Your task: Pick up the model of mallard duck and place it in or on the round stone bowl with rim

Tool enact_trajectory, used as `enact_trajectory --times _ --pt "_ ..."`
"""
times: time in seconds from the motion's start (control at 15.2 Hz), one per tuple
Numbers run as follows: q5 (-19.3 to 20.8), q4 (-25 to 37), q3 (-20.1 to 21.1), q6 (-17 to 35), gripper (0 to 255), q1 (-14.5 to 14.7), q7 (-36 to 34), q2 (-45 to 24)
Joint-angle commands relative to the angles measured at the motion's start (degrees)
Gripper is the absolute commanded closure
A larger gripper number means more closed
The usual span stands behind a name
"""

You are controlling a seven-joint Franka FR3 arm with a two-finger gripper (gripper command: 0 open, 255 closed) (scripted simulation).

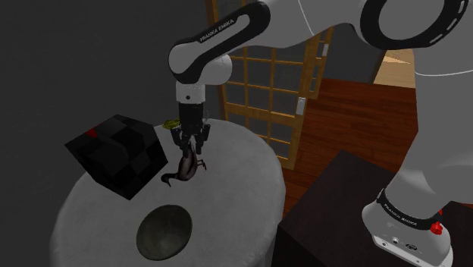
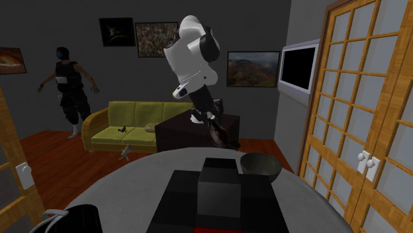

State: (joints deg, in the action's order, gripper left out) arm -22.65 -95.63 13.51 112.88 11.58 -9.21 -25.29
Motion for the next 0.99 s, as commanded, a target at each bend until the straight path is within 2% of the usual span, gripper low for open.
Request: enact_trajectory --times 0.0,0.73,0.92 --pt "-0.23 -0.65 0.79 0.81 255 1.53 -2.09 0.82" --pt "-0.02 -0.49 4.87 5.48 255 10.79 -14.47 1.78" --pt "0.0 -0.97 5.02 6.82 255 11.3 -14.58 1.09"
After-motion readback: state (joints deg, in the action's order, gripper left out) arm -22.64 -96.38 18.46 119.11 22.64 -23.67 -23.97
